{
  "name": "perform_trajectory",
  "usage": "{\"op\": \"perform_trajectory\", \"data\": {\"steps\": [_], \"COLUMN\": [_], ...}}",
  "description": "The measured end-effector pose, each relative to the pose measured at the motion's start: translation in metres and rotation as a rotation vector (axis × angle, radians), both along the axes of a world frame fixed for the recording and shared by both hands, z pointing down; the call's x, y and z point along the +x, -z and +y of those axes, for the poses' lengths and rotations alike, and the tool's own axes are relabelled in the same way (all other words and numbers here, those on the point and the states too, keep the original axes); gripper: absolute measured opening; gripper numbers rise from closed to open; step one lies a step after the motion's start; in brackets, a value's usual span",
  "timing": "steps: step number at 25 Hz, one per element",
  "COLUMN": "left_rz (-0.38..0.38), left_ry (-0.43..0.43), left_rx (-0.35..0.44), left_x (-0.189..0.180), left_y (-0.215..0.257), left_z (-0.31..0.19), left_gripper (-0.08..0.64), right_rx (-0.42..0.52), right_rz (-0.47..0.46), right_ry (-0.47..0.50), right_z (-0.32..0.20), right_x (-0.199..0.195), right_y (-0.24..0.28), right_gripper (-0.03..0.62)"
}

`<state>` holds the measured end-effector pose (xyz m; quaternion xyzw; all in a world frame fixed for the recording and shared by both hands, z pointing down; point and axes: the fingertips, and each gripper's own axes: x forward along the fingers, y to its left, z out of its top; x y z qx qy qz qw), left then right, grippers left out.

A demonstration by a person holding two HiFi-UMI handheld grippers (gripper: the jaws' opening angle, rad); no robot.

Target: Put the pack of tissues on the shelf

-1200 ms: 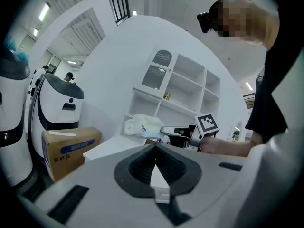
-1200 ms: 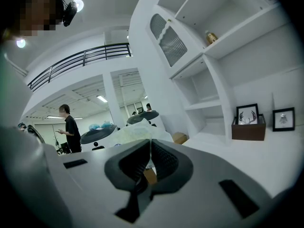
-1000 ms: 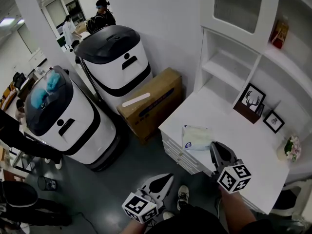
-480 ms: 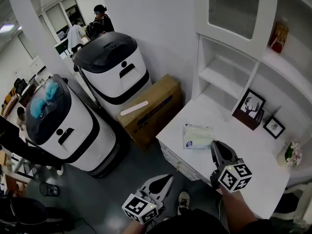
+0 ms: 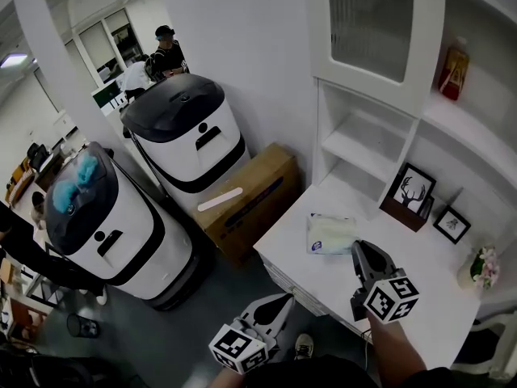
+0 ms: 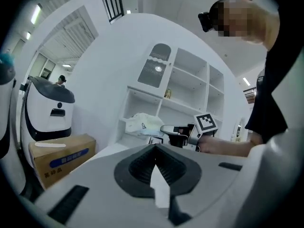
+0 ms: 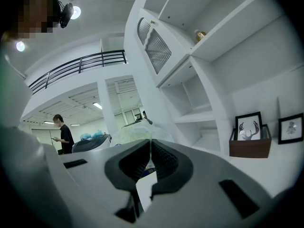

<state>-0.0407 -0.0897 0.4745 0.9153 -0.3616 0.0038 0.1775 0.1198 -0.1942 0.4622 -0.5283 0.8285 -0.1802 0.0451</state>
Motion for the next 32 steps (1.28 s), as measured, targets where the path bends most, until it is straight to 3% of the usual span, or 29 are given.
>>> {"op": "perform_trajectory", "data": {"steps": [18, 32], "left_rz": [-0.020, -0.008], "left_ry": [-0.052, -0.238], "left_rx": [0.066, 0.079], "left_x": [0.023, 0.035], "left_y": [0.029, 0.030], "left_z": [-0.017, -0.100], "left_gripper": [0.003, 0.003], "right_rx": [0.050, 0.063], "right_rz": [-0.009, 0.010], "right_ry": [-0.018, -0.171], "right_z": [-0.010, -0.062], "right_x": [0.019, 0.032], "right_y": [0.027, 0.032], "right_gripper": [0.009, 0.009]}}
